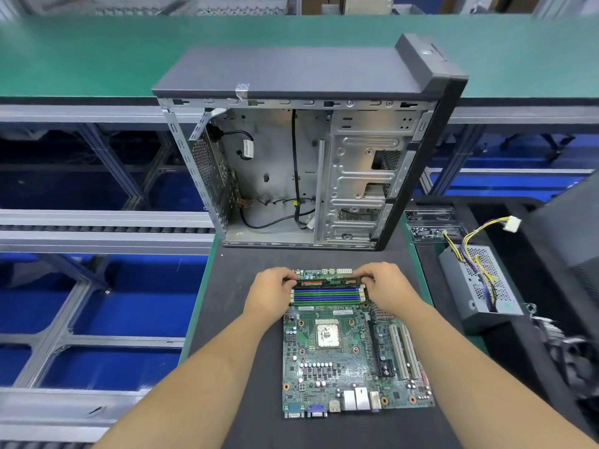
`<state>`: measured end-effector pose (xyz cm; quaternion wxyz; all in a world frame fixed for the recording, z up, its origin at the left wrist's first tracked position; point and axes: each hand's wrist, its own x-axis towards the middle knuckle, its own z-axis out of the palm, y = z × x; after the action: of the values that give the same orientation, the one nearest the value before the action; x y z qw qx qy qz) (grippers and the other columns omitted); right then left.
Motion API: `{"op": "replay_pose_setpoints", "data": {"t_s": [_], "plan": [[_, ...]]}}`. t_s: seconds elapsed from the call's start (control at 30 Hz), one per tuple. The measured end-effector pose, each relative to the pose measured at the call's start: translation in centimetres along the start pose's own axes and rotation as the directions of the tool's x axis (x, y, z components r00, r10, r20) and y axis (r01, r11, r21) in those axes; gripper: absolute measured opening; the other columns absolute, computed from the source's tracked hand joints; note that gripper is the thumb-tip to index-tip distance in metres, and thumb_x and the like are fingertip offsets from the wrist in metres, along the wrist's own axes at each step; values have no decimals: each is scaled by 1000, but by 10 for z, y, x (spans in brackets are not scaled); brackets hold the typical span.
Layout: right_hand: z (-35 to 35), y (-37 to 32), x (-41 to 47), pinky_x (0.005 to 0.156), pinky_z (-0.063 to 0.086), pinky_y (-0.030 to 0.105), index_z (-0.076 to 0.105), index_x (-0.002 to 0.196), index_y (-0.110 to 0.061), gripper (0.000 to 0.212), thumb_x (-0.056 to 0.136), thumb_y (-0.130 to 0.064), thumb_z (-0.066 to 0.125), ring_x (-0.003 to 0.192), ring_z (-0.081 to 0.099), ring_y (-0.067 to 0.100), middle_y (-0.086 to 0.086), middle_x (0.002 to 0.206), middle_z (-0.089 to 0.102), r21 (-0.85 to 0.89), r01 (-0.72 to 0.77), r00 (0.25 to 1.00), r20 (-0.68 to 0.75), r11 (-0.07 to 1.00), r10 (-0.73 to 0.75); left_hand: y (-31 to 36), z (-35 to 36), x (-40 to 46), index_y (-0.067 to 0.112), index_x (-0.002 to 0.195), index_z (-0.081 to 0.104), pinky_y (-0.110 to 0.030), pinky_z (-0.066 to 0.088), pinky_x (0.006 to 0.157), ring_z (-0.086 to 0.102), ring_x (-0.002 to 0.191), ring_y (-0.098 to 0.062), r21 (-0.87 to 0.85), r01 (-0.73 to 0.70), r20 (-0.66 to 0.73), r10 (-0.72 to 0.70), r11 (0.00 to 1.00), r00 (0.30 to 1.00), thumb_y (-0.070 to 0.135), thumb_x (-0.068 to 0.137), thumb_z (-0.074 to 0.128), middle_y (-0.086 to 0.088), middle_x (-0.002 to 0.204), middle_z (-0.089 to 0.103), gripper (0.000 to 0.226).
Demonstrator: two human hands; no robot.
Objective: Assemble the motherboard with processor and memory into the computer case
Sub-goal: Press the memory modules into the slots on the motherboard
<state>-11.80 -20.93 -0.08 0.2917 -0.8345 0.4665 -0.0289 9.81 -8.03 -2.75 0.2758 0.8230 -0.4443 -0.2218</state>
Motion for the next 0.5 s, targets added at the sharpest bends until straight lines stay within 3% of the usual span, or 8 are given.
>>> {"op": "replay_pose_setpoints", "data": {"t_s": [0.2, 0.5], "plan": [[0, 2, -1, 91, 49, 27, 76, 115, -15, 24, 101, -10, 58, 101, 66, 20, 2, 114, 74, 54, -8, 1000, -12, 998, 9, 0, -1, -1, 17, 106, 75, -26, 50, 80, 63, 87, -13, 11, -25, -7, 25, 1000, 1000, 15, 97, 59, 3, 105, 72, 18], [0, 4, 0, 84, 47, 24, 77, 112, -14, 21, 102, -14, 59, 91, 63, 16, 0, 115, 74, 50, -38, 998, -48, 998, 40, 2, -3, -2, 18, 104, 75, -24, 47, 76, 61, 82, -12, 20, -33, -19, 33, 999, 999, 15, 97, 59, 4, 100, 72, 17]]}}
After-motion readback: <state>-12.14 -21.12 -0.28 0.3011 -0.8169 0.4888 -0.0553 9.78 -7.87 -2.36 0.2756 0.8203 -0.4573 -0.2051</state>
